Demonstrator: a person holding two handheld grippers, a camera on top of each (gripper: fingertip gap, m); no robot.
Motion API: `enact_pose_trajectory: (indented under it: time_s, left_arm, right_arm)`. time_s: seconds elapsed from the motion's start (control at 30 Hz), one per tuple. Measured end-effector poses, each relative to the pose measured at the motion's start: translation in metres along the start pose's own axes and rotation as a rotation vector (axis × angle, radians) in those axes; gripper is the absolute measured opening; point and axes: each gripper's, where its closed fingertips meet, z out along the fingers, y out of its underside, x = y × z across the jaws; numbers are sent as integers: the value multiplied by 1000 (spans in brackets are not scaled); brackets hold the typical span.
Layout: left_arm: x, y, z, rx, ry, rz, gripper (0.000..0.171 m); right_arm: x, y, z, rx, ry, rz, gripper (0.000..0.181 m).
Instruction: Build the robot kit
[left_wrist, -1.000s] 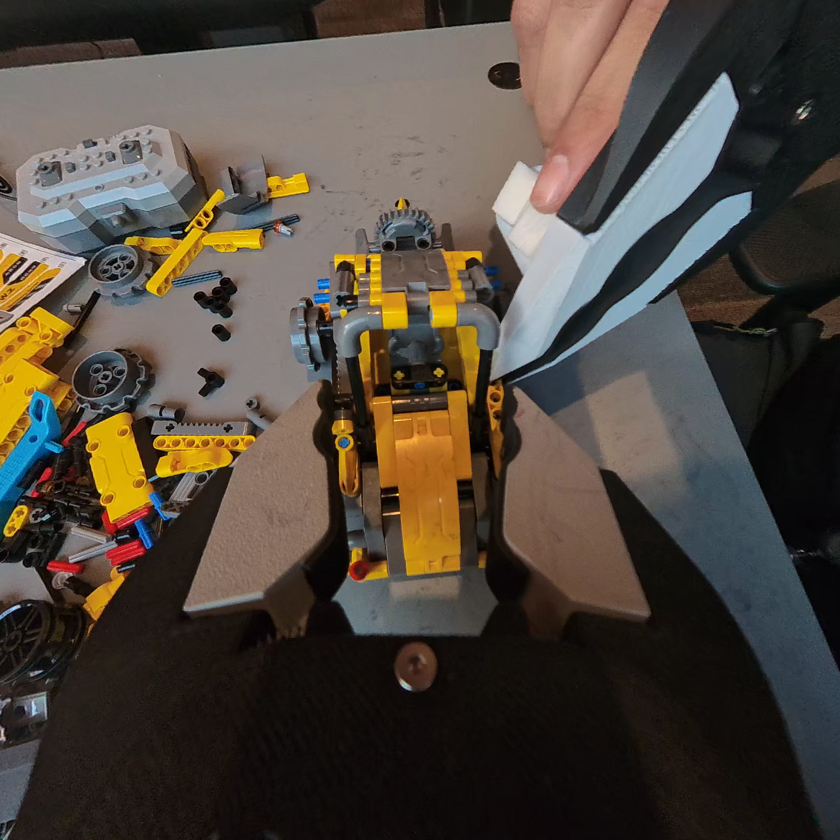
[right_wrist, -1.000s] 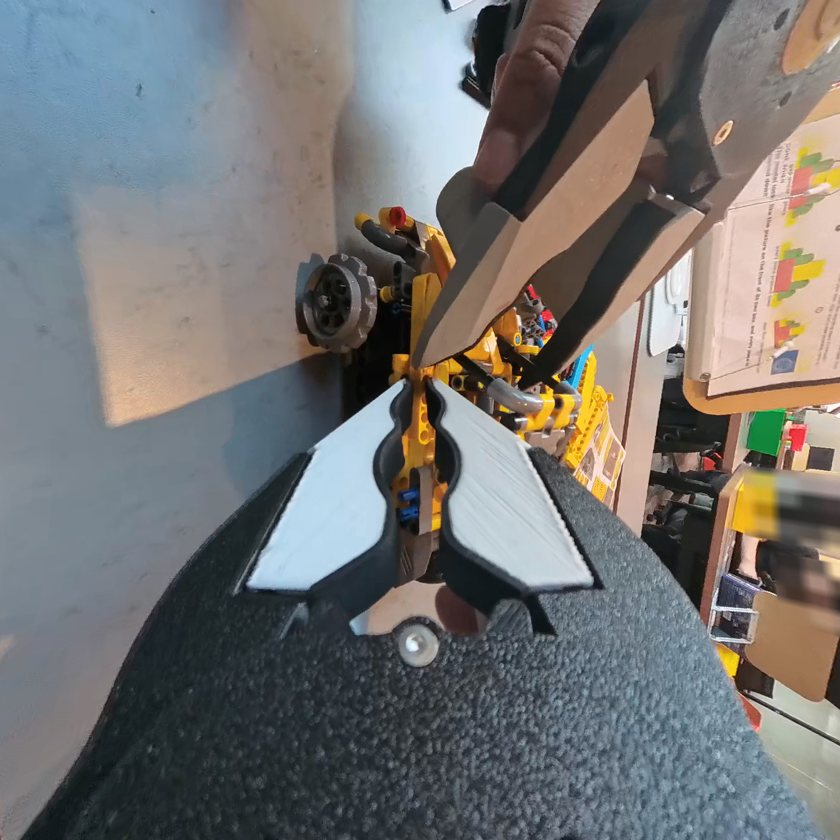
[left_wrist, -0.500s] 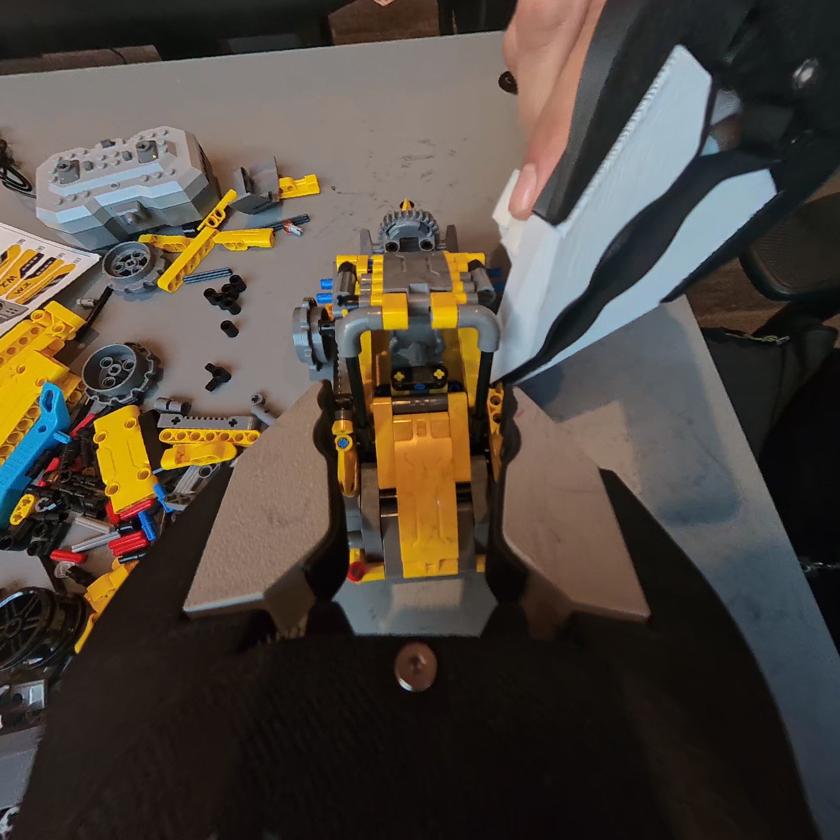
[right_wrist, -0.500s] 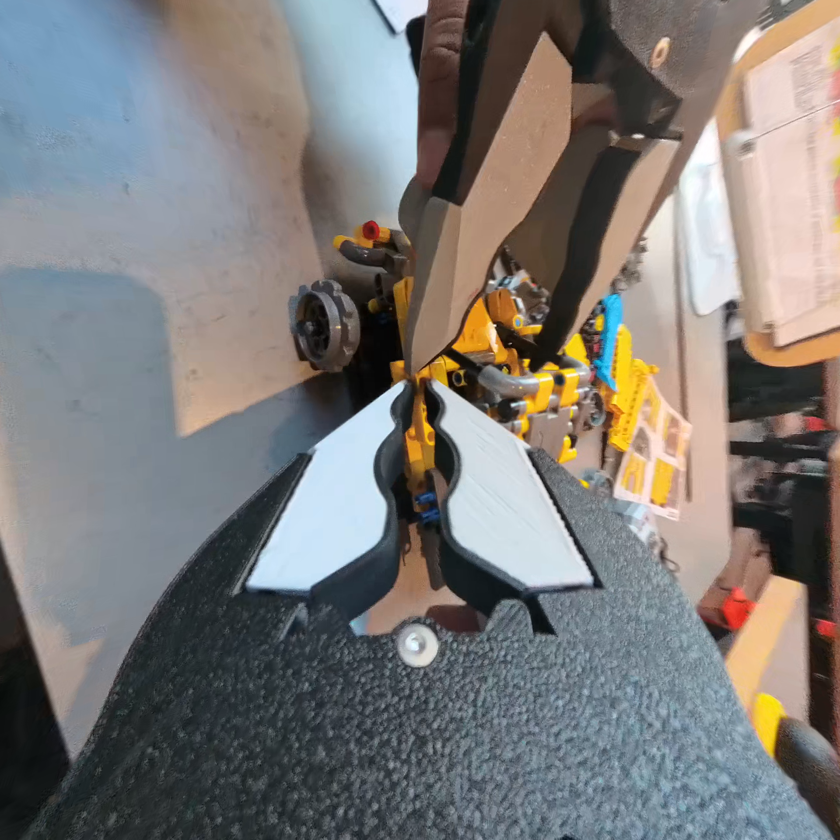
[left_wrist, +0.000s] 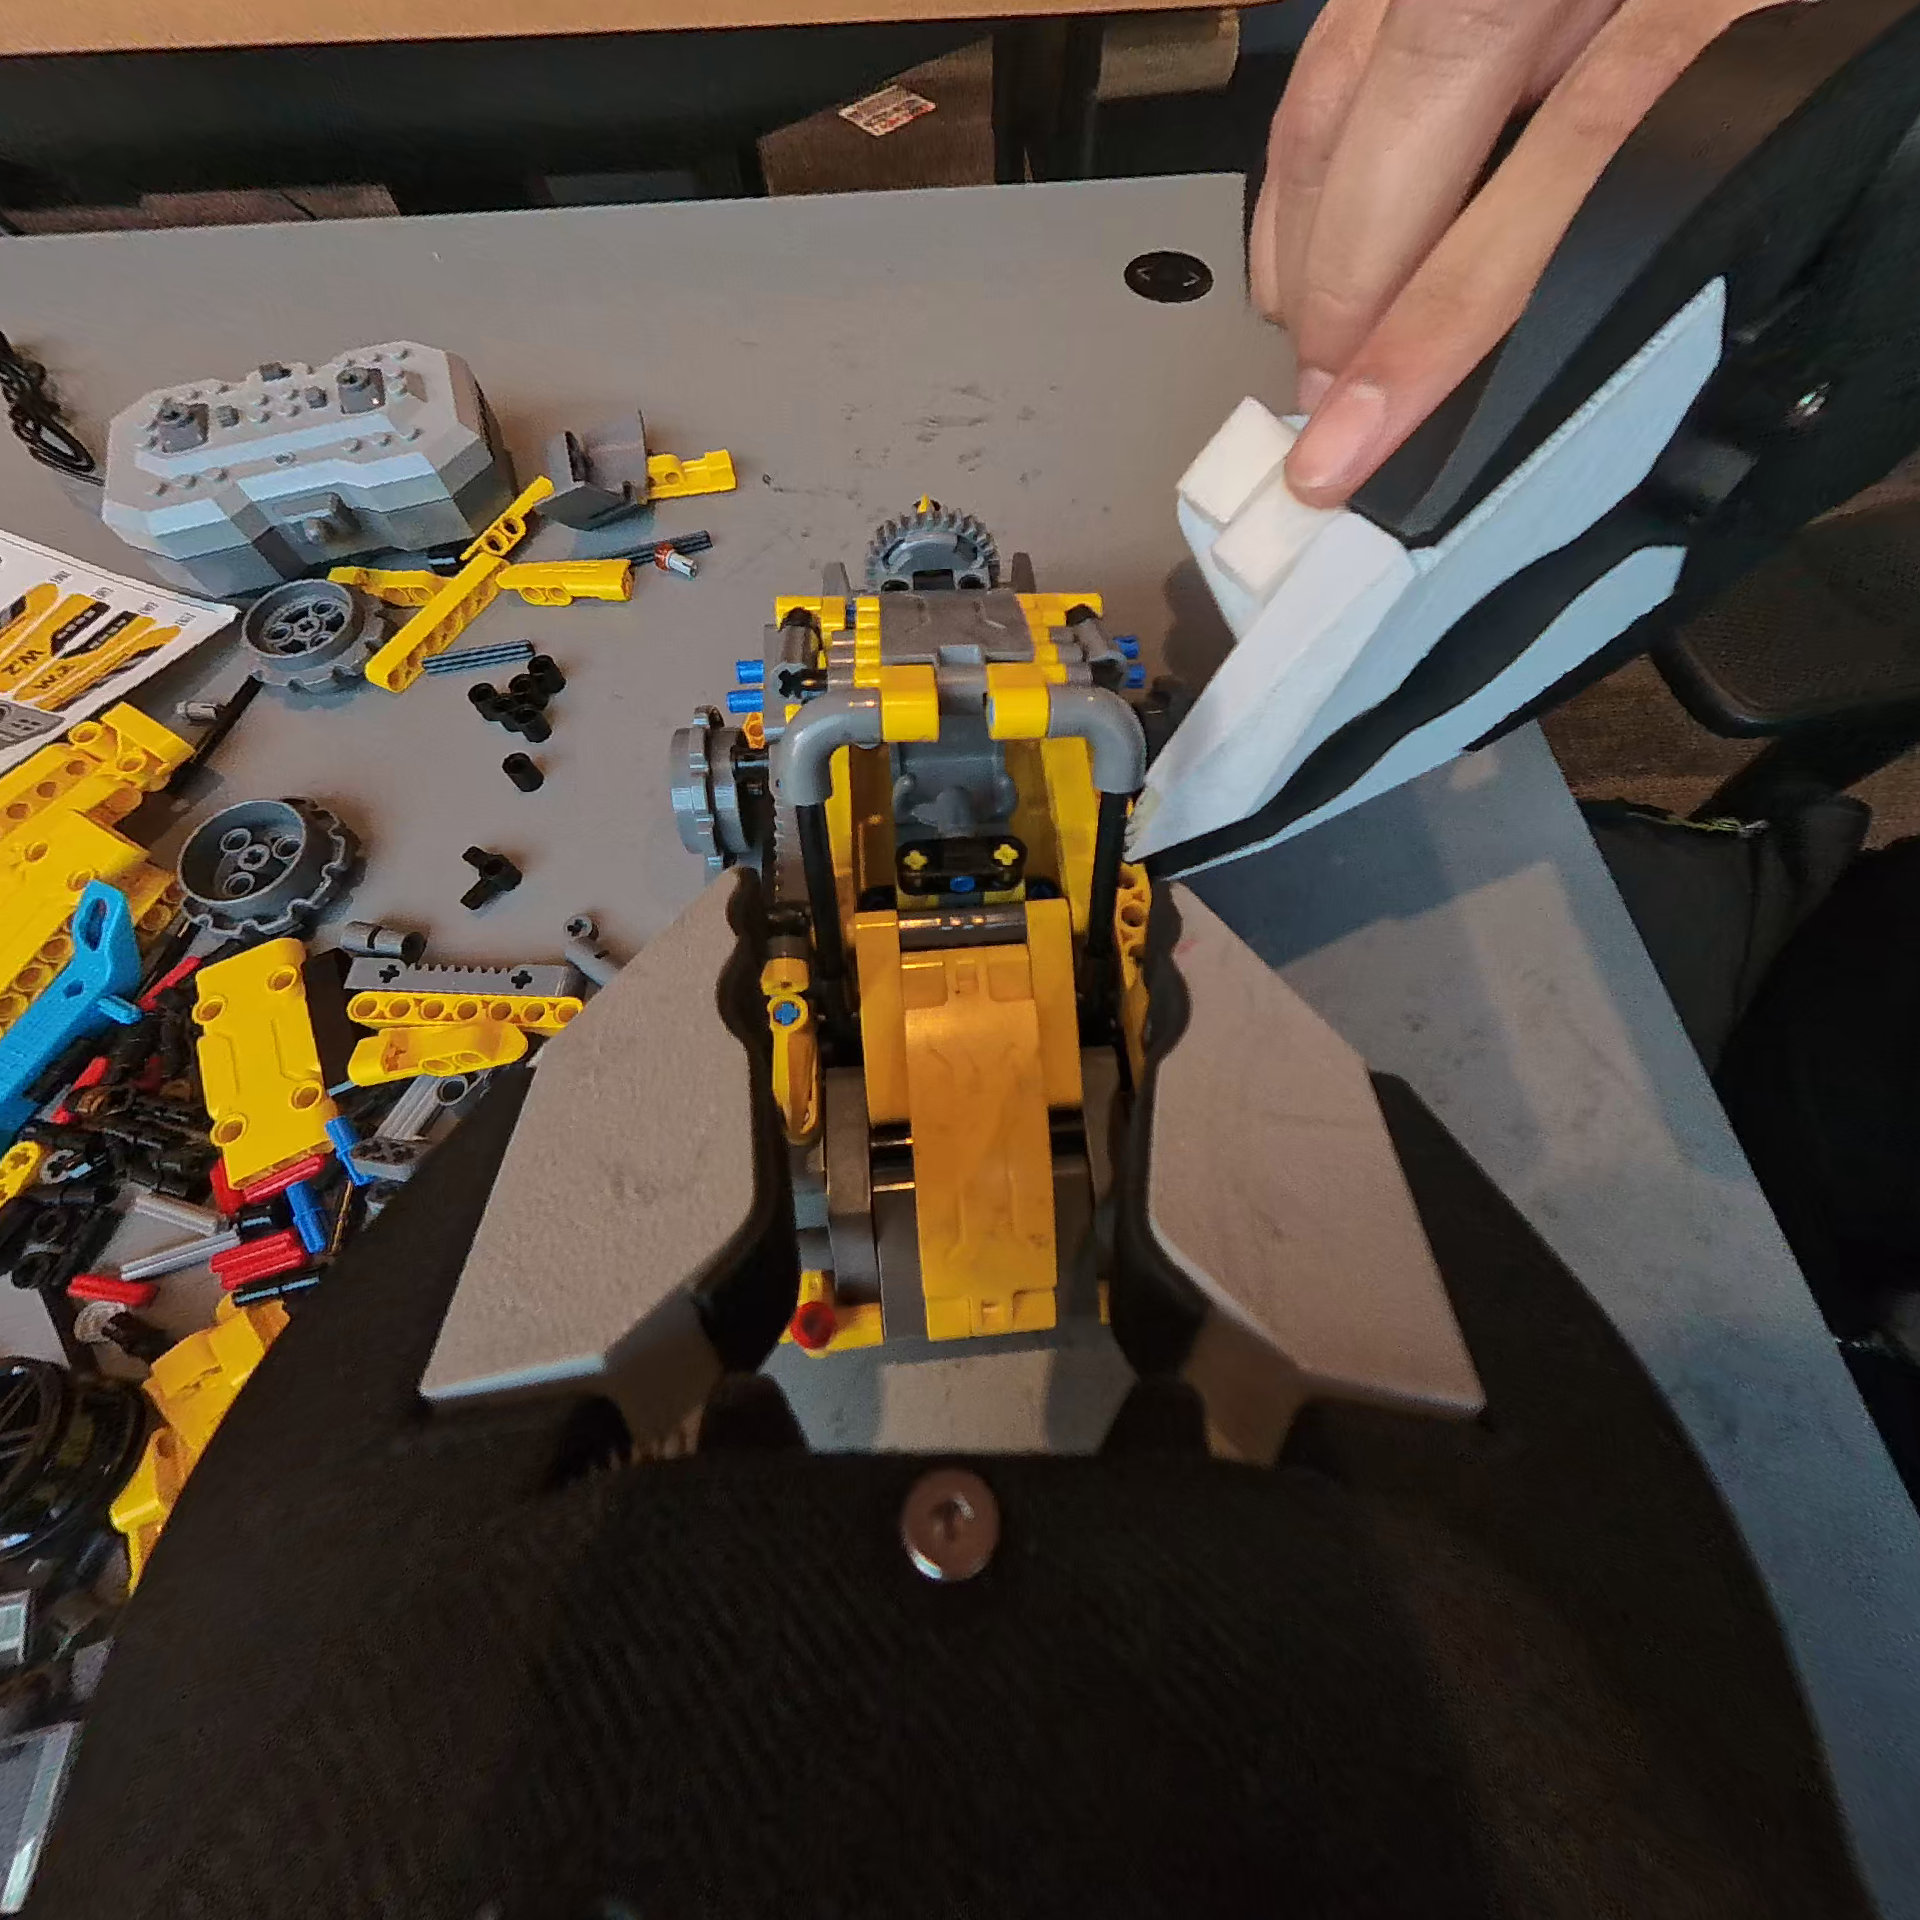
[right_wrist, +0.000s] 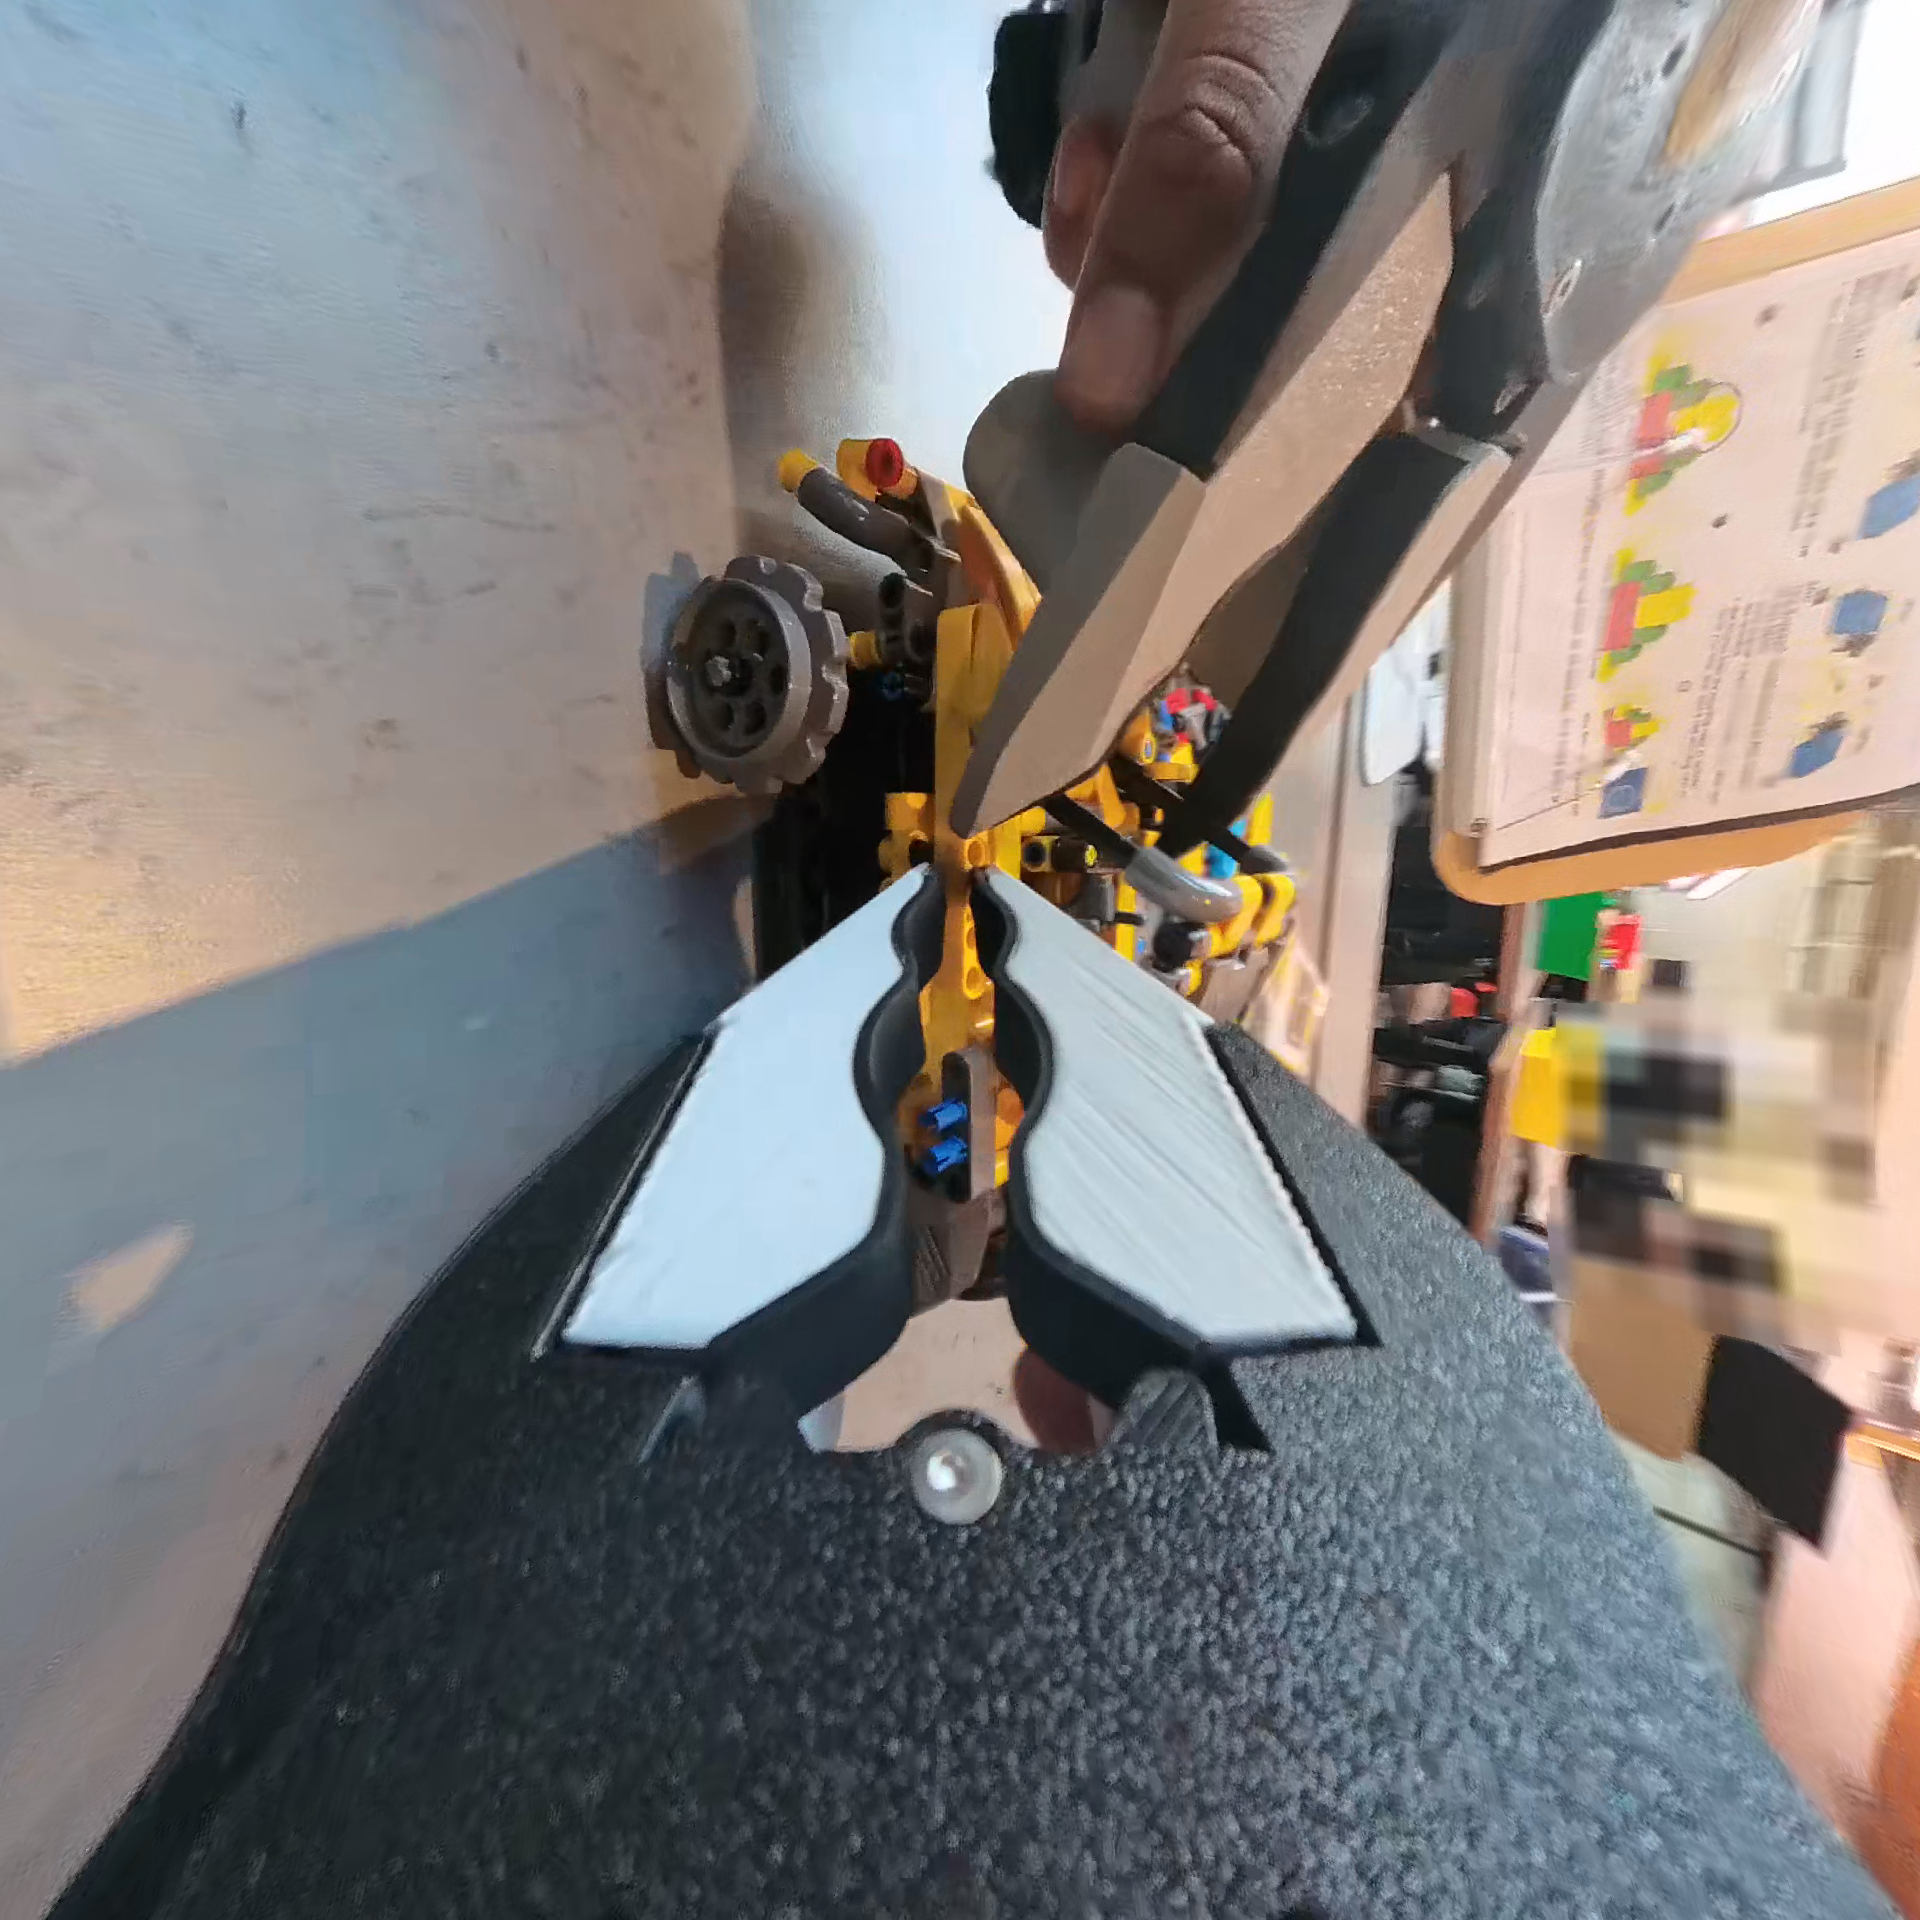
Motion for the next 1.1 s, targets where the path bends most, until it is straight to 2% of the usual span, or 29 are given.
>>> enact_pose_trajectory:
  time_s: [0.07, 0.13, 0.43, 0.57, 0.8, 0.93, 1.0, 1.1]
  left_arm:
    - [0, 0, 0, -4, -4, 0, 70]
    - [0, 1, 0, -3, -5, -9, 69]
    - [-2, 4, 0, -10, -25, -12, 69]
    - [-3, 3, 1, -1, -34, -13, 69]
    - [-4, 3, 0, -1, -48, -19, 69]
    - [-6, 2, -2, 1, -46, -30, 69]
    - [-8, 0, -6, 4, -42, -48, 65]
    - [-5, 2, -12, -8, -12, -77, 77]
  right_arm:
    - [0, 0, 1, -10, -92, 83, 4]
    - [-1, 0, 1, -41, -157, 86, 4]
    - [-2, 0, 5, -70, -231, -5, 2]
    - [-2, 0, 5, -87, -214, -70, 2]
    - [-1, -1, 7, -69, -224, -49, 2]
    - [3, -2, 7, -55, -212, 136, 3]
    - [5, -2, 8, -40, -161, 133, 3]
    - [6, -2, 8, -53, -105, 127, 3]
